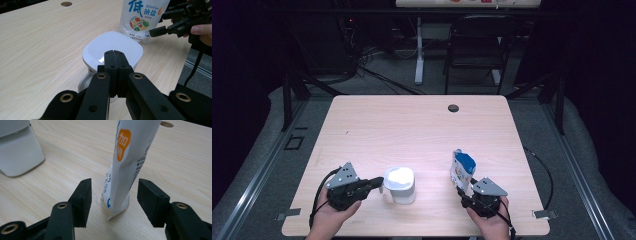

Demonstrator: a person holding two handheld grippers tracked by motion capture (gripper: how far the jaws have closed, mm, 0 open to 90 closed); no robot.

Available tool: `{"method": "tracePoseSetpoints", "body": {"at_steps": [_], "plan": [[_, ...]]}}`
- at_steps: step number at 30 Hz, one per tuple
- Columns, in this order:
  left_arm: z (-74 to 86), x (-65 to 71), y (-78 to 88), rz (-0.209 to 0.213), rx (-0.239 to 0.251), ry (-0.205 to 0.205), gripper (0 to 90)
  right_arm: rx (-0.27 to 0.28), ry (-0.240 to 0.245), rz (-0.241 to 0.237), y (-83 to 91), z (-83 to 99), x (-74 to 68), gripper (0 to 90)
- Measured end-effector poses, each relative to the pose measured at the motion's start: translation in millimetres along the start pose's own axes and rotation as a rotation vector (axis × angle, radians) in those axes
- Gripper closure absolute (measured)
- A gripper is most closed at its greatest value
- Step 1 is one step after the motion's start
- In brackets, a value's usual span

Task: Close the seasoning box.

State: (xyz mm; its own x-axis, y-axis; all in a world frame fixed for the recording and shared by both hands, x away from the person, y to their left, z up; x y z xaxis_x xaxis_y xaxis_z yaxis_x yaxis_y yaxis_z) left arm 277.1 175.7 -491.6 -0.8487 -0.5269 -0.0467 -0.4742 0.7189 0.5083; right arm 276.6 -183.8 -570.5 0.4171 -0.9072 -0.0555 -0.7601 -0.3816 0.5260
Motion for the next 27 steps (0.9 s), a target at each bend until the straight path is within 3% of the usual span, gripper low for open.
{"method": "tracePoseSetpoints", "body": {"at_steps": [15,27], "plan": [[9.1,-20.4,10.4,-0.052,0.000,0.046,90.0,0.000,-0.002,-0.003,0.2,0.0,0.1,45.4],[32.1,-44.9,12.1,-0.100,-0.013,0.132,89.6,0.002,-0.001,-0.004,-1.0,1.0,1.1,45.3]]}}
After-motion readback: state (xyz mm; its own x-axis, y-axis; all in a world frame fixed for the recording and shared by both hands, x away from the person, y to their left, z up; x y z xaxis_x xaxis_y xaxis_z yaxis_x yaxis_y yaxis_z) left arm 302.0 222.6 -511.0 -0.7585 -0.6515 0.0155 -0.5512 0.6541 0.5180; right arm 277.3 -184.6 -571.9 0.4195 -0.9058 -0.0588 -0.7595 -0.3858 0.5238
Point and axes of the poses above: each handheld gripper's, and its own axes: y roughly backward along the jaws, z roughly out of its underside, x roughly to its right, the point moved 3 cm from there along -y, roughly forward along the jaws, and after that the axes turned 9 degrees about -y, right-handed, at the moved point
